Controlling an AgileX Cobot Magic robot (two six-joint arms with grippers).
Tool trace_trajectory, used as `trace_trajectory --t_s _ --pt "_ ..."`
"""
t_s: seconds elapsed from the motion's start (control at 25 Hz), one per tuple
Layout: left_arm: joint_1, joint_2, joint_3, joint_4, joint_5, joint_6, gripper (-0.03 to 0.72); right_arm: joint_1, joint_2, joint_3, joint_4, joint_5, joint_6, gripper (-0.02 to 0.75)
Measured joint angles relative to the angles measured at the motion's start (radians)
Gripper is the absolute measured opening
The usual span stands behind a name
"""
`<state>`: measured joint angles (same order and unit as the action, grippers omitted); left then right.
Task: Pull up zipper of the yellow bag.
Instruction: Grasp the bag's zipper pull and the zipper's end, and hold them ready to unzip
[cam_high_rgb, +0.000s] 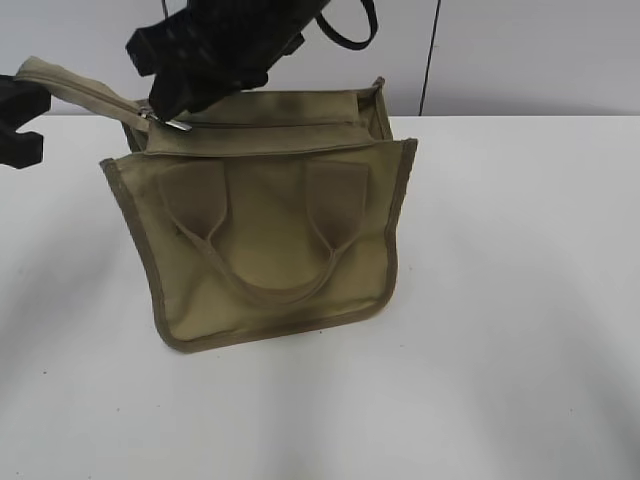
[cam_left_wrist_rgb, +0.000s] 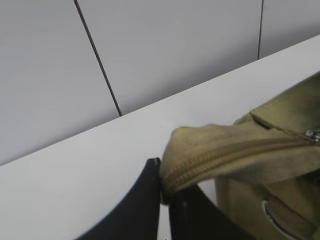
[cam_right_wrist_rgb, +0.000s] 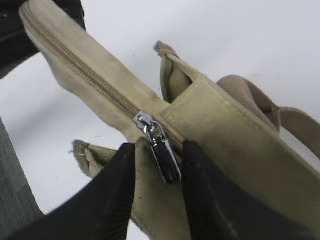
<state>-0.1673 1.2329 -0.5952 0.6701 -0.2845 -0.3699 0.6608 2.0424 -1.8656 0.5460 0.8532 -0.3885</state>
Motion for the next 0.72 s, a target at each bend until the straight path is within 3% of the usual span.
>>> trace_trajectory --t_s 0.36,0.72 --pt "0.000 0.000 0.000 -0.002 -0.037 0.000 0.006 0.007 0.034 0.000 -0.001 -0.050 -0.060 0.240" --pt "0.000 0.000 0.000 -0.005 -0.069 0.000 0.006 0.012 0.046 0.000 -0.007 -0.046 -0.066 0.112"
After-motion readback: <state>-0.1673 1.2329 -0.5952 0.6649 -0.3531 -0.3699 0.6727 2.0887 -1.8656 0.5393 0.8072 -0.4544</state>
